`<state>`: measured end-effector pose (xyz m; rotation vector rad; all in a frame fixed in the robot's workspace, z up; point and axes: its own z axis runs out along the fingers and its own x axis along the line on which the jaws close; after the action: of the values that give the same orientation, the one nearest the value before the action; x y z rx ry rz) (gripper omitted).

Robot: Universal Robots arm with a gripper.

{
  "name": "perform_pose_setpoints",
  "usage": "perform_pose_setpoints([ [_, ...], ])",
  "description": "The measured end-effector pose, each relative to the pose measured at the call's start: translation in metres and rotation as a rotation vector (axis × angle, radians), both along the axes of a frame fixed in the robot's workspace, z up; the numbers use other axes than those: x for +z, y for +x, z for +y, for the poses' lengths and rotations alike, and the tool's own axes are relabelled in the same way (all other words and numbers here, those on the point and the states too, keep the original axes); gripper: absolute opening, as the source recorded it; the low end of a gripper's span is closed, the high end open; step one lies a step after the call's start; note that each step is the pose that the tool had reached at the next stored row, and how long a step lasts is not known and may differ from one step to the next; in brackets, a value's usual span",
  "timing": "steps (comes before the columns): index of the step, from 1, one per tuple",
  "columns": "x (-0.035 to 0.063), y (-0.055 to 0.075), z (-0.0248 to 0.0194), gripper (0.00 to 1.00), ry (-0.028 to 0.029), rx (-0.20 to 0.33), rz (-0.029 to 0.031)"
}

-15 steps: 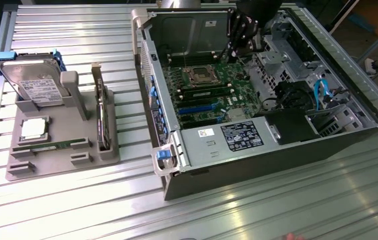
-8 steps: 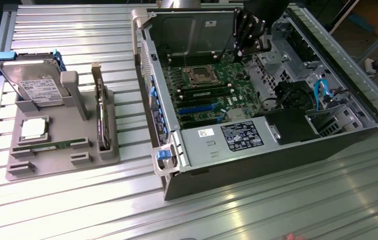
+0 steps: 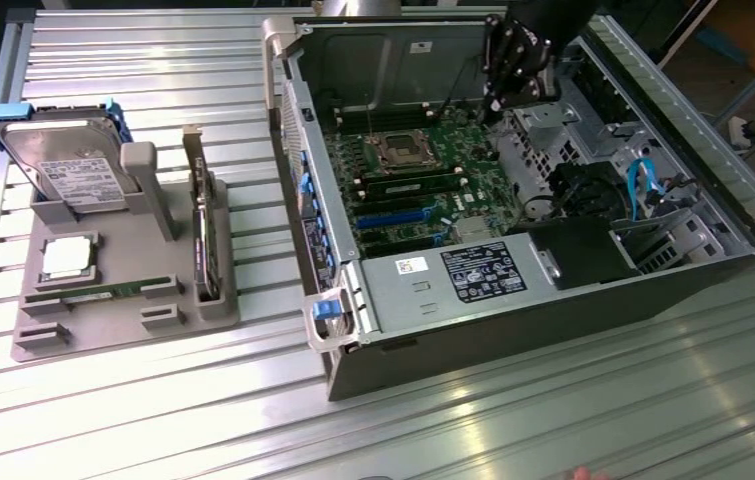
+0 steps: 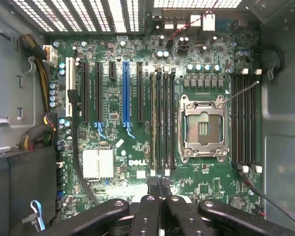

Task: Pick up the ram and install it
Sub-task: 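Press down the ram until it locks into place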

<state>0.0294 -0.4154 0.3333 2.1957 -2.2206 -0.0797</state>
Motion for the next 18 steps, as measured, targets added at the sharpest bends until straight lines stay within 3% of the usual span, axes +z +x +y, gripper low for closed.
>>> perform_pose_setpoints([
  [11,-0.0056,0.002,0.0000,0.11,0.0000,0.001,0.0001],
  [18,-0.0174,0.002,0.0000,0.11,-0.0001,0.003,-0.0091],
])
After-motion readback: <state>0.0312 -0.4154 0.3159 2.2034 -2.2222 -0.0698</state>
